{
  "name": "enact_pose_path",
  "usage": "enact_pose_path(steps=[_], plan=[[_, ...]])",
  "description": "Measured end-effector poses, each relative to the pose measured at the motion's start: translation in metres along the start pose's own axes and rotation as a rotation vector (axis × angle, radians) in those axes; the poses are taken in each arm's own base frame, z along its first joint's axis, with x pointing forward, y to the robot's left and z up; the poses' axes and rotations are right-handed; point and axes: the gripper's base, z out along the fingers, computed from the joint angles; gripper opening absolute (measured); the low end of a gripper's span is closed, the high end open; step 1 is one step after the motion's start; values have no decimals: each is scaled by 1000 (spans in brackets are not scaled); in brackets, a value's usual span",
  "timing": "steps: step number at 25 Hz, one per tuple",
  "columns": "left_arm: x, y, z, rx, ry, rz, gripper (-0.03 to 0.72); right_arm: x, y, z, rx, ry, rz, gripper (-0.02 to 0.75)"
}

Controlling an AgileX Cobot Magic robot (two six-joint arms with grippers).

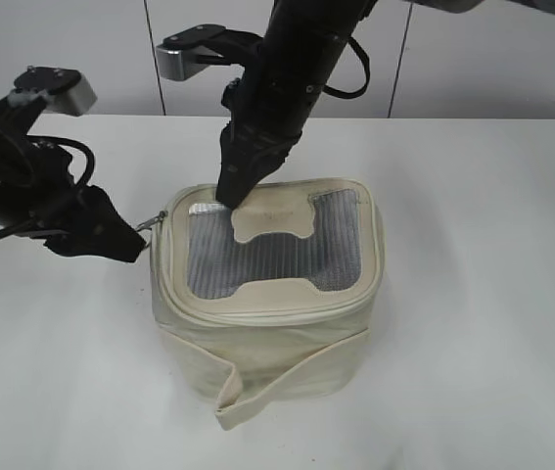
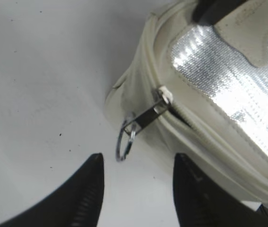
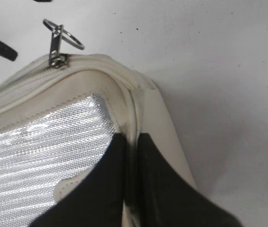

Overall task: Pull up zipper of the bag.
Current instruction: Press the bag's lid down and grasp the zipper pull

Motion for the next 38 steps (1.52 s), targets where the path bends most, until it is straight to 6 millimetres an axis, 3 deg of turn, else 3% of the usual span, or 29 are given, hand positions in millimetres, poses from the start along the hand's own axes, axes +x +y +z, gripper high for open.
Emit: enact_pose_path(steps=[4, 12, 31, 38], plan=[[0, 4, 8, 17, 31, -9, 289, 0, 0, -1, 1, -2, 0, 49], [-3, 3, 10, 38, 12, -42, 1, 0, 1, -2, 2, -2, 3, 49], [11, -20, 2, 279, 197, -48, -4, -2, 2, -3, 18, 3, 3, 45], [13, -57, -6, 392, 280, 38, -4, -2, 2, -3, 18, 3, 11, 44]])
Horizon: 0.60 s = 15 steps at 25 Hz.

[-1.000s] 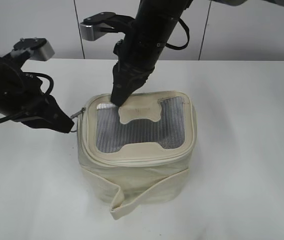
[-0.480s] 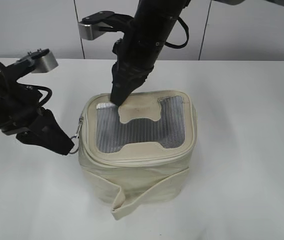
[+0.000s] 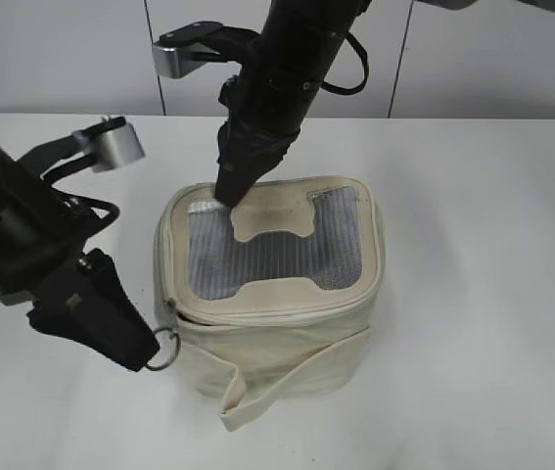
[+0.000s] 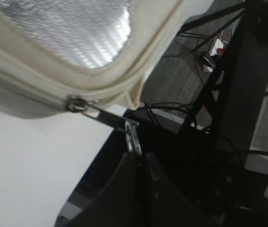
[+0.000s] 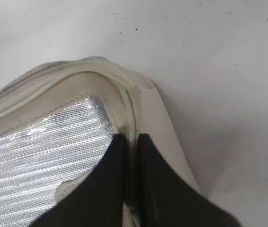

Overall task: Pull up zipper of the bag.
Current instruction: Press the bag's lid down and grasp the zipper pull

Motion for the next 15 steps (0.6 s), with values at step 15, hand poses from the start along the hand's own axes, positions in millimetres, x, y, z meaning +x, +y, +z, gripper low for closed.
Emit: enact_pose_path(steps=[15], plan=[[-23, -64, 52, -35, -49, 196, -4, 0, 1, 0, -1, 1, 13, 44]])
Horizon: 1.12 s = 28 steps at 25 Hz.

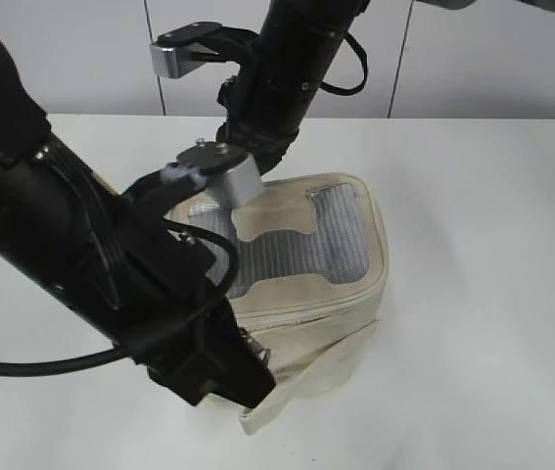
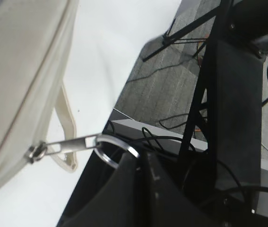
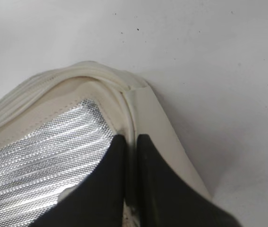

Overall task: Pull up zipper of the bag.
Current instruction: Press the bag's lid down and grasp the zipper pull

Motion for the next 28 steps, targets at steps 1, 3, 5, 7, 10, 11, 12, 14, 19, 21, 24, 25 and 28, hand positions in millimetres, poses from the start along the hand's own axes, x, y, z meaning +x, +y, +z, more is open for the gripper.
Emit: enact_pose_path(steps=[1, 3, 5, 7, 10, 11, 12, 14, 19, 21, 24, 25, 28], plan=[[-2, -3, 3, -7, -15, 9, -4, 0, 0, 0, 1, 0, -1, 44], [-5, -8, 6, -11, -31, 24, -4, 0, 0, 0, 1, 0, -1, 44], [-9, -12, 9, -24, -49, 41, -4, 0, 0, 0, 1, 0, -1, 44], [-14, -13, 12, -29, -59, 50, -4, 0, 0, 0, 1, 0, -1, 44], [-18, -12, 16, -24, -67, 39, -4, 0, 0, 0, 1, -1, 0, 44], [-18, -12, 17, -24, -69, 35, -4, 0, 0, 0, 0, -1, 0, 44], [-19, -12, 18, -25, -75, 30, -4, 0, 0, 0, 0, -1, 0, 44], [-20, -11, 19, -27, -84, 23, -4, 0, 0, 0, -1, -2, 0, 44], [-23, -9, 22, -24, -106, -6, -4, 0, 0, 0, -1, -2, 0, 44], [-23, -8, 24, -22, -104, -11, -4, 0, 0, 0, -1, -2, 0, 44], [-24, -8, 25, -20, -112, -19, -4, 0, 0, 0, -1, -2, 0, 44], [-25, -8, 25, -20, -116, -18, -4, 0, 0, 0, -1, -2, 0, 44], [-25, -8, 26, -22, -122, -18, -4, 0, 0, 0, -1, -2, 0, 43]])
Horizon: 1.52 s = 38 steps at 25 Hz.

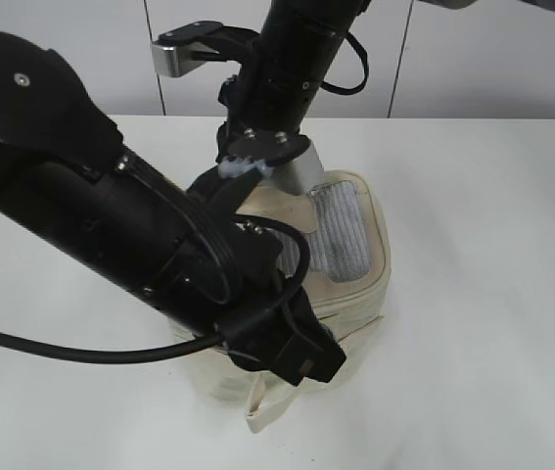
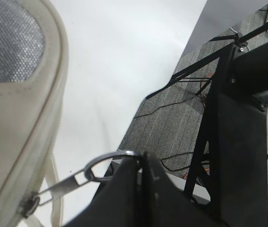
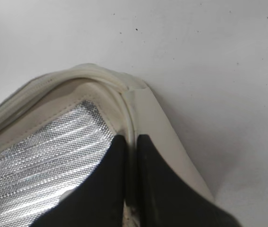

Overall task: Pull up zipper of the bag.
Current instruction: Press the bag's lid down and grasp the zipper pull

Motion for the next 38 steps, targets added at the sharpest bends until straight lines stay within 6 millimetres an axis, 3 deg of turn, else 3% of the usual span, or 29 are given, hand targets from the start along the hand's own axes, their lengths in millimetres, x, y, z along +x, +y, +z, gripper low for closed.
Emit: enact_pose_path(steps=[8, 16, 18, 21, 24, 26, 31, 34, 38], plan=[[-10, 1, 1, -2, -15, 23, -4, 0, 0, 0, -2, -2, 2, 43], [-7, 0, 1, 12, 24, 45, -1, 0, 0, 0, -2, -2, 5, 43], [-4, -1, 0, 17, 55, 18, 32, 0, 0, 0, -1, -1, 10, 43], [1, -4, -4, 20, 137, -15, 172, 1, -1, 0, 4, 2, 20, 49], [5, -11, -17, 4, 172, -12, 312, 0, -1, -1, 5, 0, 27, 103], [5, -17, -28, -8, 160, 11, 350, -2, -1, -4, 11, -11, 42, 176], [5, -30, -63, -119, 76, 86, 370, -4, 1, -13, 22, -31, 71, 333], [6, -27, -82, -211, 44, 83, 377, -4, 0, -15, 31, -29, 99, 358], [7, -4, -97, -318, 12, -9, 385, -2, -1, -26, 109, -1, 122, 364]])
